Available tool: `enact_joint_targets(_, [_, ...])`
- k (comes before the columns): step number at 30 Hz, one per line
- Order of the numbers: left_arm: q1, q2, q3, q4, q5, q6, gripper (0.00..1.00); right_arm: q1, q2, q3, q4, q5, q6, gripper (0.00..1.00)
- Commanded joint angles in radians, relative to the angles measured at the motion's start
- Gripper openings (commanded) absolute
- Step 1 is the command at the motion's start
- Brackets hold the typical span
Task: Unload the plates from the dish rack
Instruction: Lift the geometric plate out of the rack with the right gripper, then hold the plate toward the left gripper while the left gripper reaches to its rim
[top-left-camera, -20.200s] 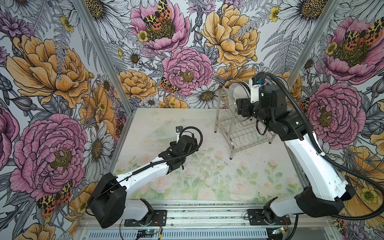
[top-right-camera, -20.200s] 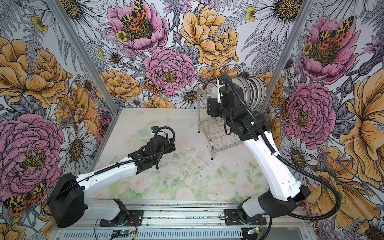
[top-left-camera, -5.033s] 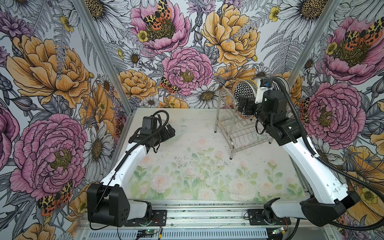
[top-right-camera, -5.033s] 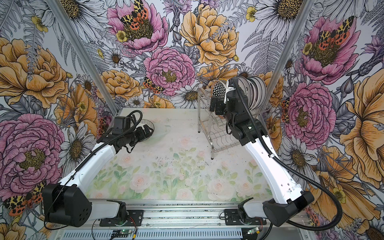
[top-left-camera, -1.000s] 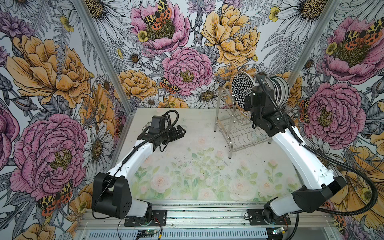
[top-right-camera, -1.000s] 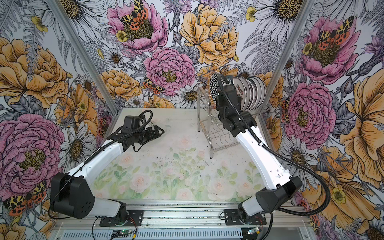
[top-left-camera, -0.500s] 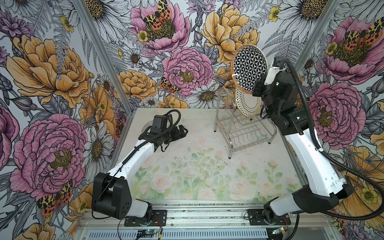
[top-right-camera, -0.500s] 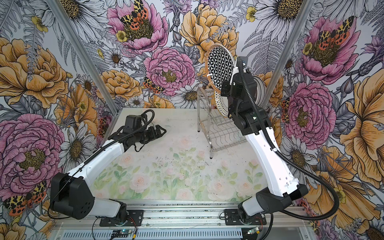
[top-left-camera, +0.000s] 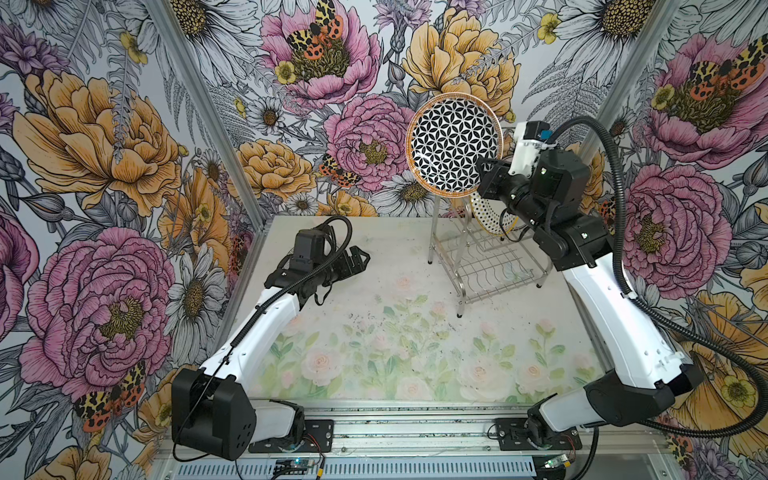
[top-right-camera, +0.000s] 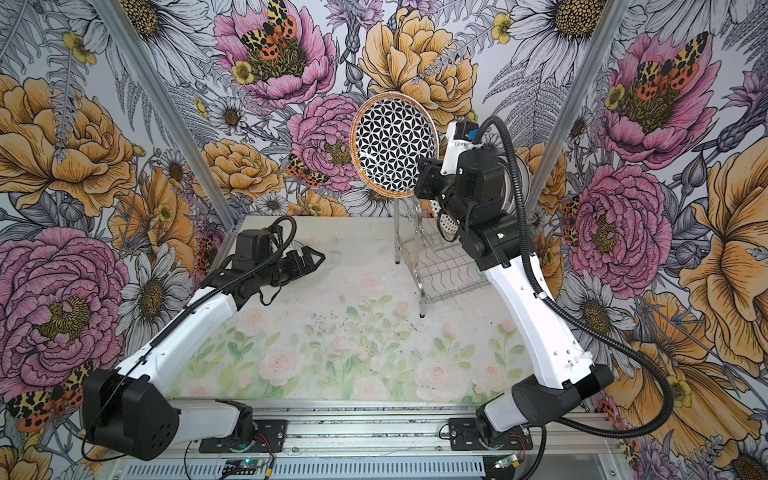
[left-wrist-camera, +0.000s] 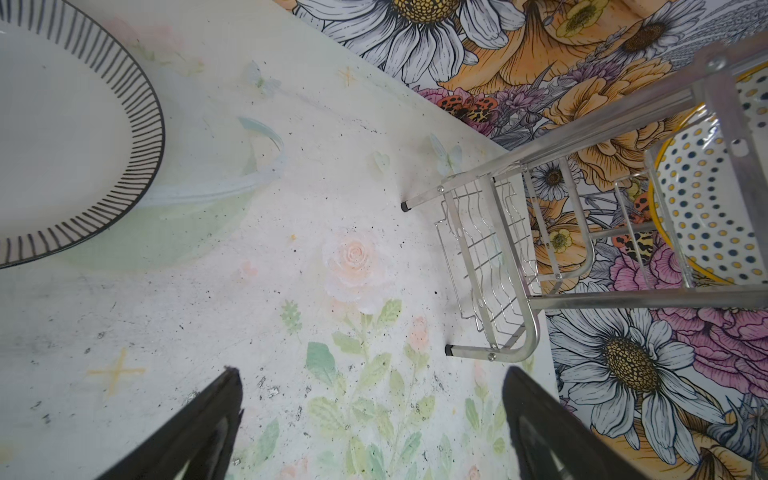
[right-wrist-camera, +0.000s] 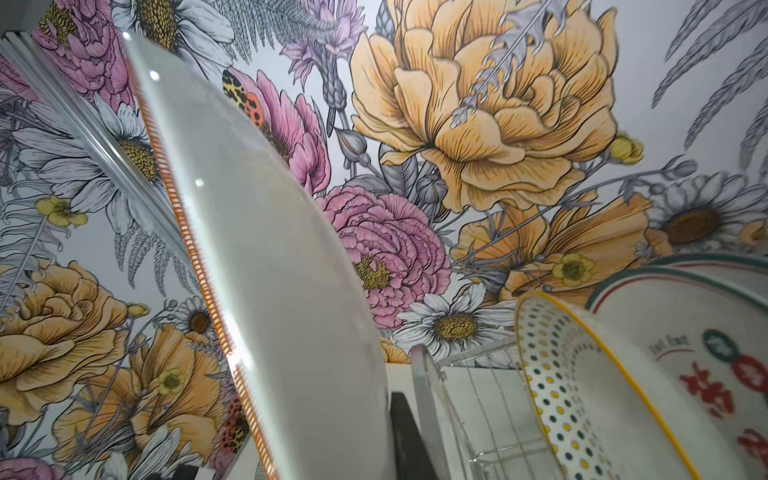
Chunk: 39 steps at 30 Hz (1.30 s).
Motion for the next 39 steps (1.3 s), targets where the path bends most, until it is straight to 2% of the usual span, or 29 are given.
enact_joint_targets(1, [0.031,-0.048,-0.037,0.005,-0.012,-0.013,0.97,0.019,-0.014,-0.043,0.125,-0.162,0.141,0.0])
enact_joint_targets(7, [0.057,-0.121,-0.083,0.008,-0.018,0.007,0.99,0.056,-0.009,-0.195,0.125,-0.188,0.204,0.0])
enact_joint_targets(12, [0.06,-0.158,-0.113,0.021,-0.014,0.008,0.99,0.098,-0.039,-0.312,0.135,-0.164,0.225,0.0])
enact_joint_targets(20, [0.05,-0.2,-0.162,0.075,0.072,-0.031,0.98,0.142,-0.07,-0.453,0.158,-0.161,0.285,0.0])
enact_joint_targets(30, [0.042,-0.263,-0.272,0.23,0.226,-0.111,0.96,0.16,-0.098,-0.558,0.199,-0.151,0.332,0.0])
enact_joint_targets(39, [0.0,-0.242,-0.315,0.295,0.225,-0.127,0.94,0.19,-0.143,-0.638,0.238,-0.145,0.371,0.0])
